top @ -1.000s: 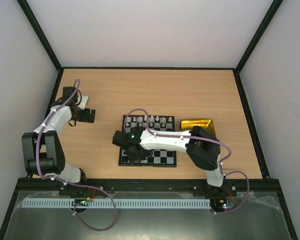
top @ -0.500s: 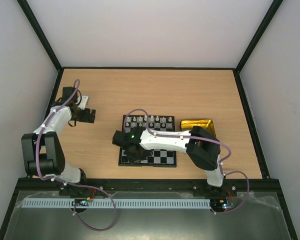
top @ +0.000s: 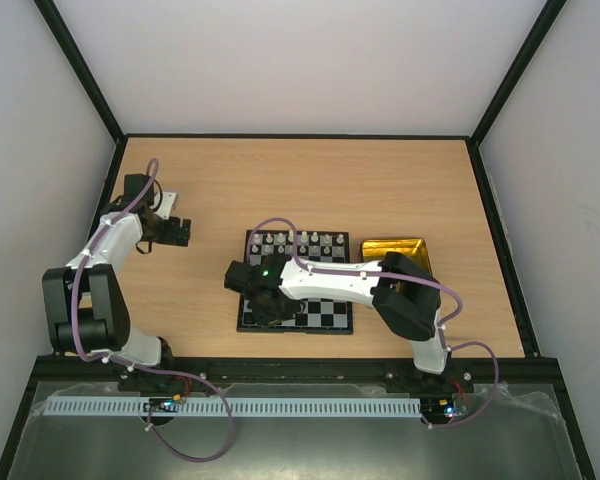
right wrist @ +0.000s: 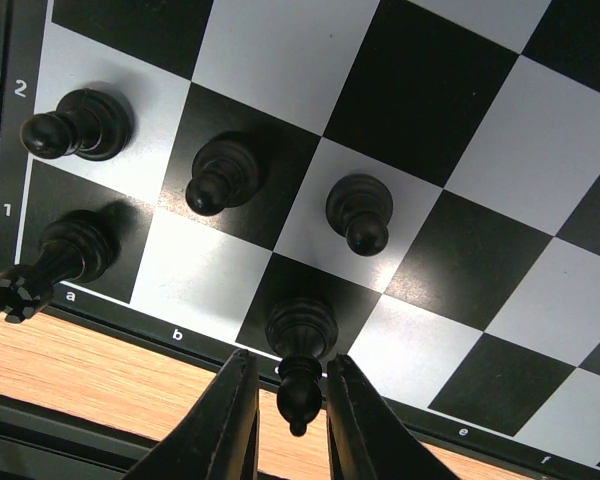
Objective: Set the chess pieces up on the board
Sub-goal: Place the chess piece on the chessboard.
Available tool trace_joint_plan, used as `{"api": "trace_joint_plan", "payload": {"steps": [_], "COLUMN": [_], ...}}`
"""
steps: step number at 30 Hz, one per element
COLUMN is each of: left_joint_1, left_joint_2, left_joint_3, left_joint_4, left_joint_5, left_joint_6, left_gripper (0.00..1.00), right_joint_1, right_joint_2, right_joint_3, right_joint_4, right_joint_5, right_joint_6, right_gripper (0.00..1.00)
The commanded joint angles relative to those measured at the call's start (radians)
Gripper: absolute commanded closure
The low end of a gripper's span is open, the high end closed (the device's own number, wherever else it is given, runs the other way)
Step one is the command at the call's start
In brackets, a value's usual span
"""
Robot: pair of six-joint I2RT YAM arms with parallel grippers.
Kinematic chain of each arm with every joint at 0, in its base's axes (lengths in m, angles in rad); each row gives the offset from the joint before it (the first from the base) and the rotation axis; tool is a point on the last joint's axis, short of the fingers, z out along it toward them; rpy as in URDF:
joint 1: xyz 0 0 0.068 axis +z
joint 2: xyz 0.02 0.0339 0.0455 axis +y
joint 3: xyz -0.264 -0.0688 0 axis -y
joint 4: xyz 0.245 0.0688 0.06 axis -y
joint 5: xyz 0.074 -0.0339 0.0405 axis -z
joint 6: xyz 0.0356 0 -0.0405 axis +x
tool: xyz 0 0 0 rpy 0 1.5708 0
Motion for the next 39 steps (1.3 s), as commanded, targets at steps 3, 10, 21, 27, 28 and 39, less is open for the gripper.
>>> {"api": "trace_joint_plan", "payload": {"steps": [3, 10, 21, 27, 28, 39], "left_joint_1": [0.008, 0.008, 0.008, 0.008, 0.008, 0.008], "left_joint_2": [-0.022, -0.021, -0.022, -0.019, -0.018, -0.010], "left_joint_3": [-0.007, -0.001, 0.004, 0.008, 0.010, 0.034], "left_joint_4": [-0.014, -0.016, -0.022, -0.022, -0.024, -0.034], "left_joint_5": [0.011, 0.012, 0.010, 0.011, 0.011, 0.013], "left_joint_6": [0.007, 0.005, 0.008, 0.009, 0.008, 0.008], "left_gripper": [0.01, 0.01, 0.01, 0.01, 0.01, 0.01], "right_joint_1": [0.008, 0.007, 0.007, 0.006, 0.005, -0.245], "right_joint_2": [0.005, 0.000, -0.002, -0.028, -0.032, -0.302], "right_joint_3": [-0.006, 0.014, 0.106, 0.135, 0.135, 0.065], "right_joint_4": [-0.004, -0.019, -0.098, -0.148, -0.156, -0.235], "right_joint_5": [0.006, 0.012, 0.055, 0.082, 0.088, 0.170], "right_joint_6": [-0.005, -0.015, -0.032, -0.040, -0.041, -0.023], "right_gripper": [0.81, 0.77, 0.77, 0.77, 0.77, 0.77]}}
